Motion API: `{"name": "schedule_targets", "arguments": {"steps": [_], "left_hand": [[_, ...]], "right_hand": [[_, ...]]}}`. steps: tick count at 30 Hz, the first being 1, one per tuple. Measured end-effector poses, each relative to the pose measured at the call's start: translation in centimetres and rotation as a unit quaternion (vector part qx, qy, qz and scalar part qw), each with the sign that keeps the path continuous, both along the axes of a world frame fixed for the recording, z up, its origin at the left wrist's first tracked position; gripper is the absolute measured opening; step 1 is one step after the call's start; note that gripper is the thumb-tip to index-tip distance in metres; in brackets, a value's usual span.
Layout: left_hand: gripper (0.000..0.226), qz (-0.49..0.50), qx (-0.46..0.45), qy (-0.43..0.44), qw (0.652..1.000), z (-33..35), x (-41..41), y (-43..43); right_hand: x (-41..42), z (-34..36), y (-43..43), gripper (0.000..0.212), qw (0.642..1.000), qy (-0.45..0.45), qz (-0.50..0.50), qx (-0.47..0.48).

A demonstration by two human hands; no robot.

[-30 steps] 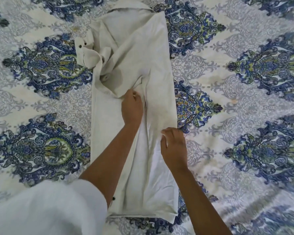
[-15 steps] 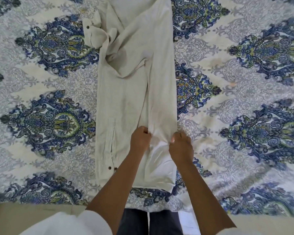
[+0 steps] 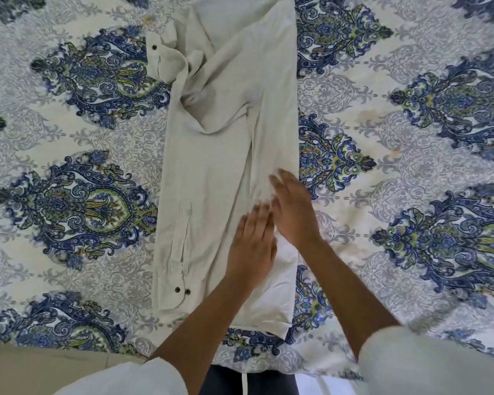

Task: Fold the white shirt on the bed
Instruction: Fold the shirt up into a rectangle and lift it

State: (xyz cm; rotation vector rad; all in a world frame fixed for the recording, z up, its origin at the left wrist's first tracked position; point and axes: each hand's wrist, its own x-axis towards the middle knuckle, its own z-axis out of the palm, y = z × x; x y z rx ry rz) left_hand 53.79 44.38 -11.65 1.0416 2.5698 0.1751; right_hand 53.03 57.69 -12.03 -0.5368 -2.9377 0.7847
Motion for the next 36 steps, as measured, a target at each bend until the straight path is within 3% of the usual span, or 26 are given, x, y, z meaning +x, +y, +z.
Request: {"name": "schedule_targets", "arguments": {"steps": [2, 4, 8, 11, 13, 16, 21, 25, 28, 36], "left_hand": [[0.058, -0.049, -0.010, -0.024, 0.998, -1.8, 0.6, -1.4], [0.059, -0.092, -0.002, -0.014, 0.996, -3.1, 0.8, -2.6], [0.057, -0.140, 0.021, 0.005, 0.990, -3.3, 0.6, -3.2], [0.057, -0.115, 0.051, 0.035, 0.991, -2.5, -1.5, -2.4], [0.057, -0.069, 0.071, 0.053, 0.994, -2.5, -4.5, -0.8], [0.055, -0.082, 0.033, 0.070, 0.994, -3.5, -7.1, 0.9], [0.057, -0.108, 0.011, 0.080, 0.991, -3.9, -5.4, -1.8], [0.058, -0.142, 0.001, 0.070, 0.987, -3.3, -3.0, -4.7], [0.057, -0.201, 0.004, 0.059, 0.978, -3.3, -0.2, -7.4], [0.055, -0.284, -0.007, 0.050, 0.957, -1.9, 2.2, -10.6]], "right_hand": [[-2.5, -2.1, 1.6, 0.050, 0.987, -0.064, 0.116, 0.090], [-5.1, -3.7, 3.8, 0.054, 0.969, -0.111, 0.163, 0.148], [-12.6, -4.1, 8.4, 0.053, 0.974, -0.126, 0.067, 0.177], [-15.0, -2.9, 9.1, 0.053, 0.974, -0.146, 0.005, 0.175], [-14.1, -2.4, 7.4, 0.055, 0.971, -0.133, 0.042, 0.194], [-12.5, -3.0, 6.0, 0.056, 0.965, -0.127, 0.117, 0.198], [-14.8, -2.7, 8.7, 0.059, 0.970, -0.182, -0.023, 0.161], [-6.4, -2.7, 2.2, 0.060, 0.971, -0.182, 0.033, 0.153], [1.3, -3.7, -1.8, 0.055, 0.974, -0.150, 0.017, 0.168], [12.1, -3.4, -5.3, 0.055, 0.964, -0.148, 0.123, 0.185]]}}
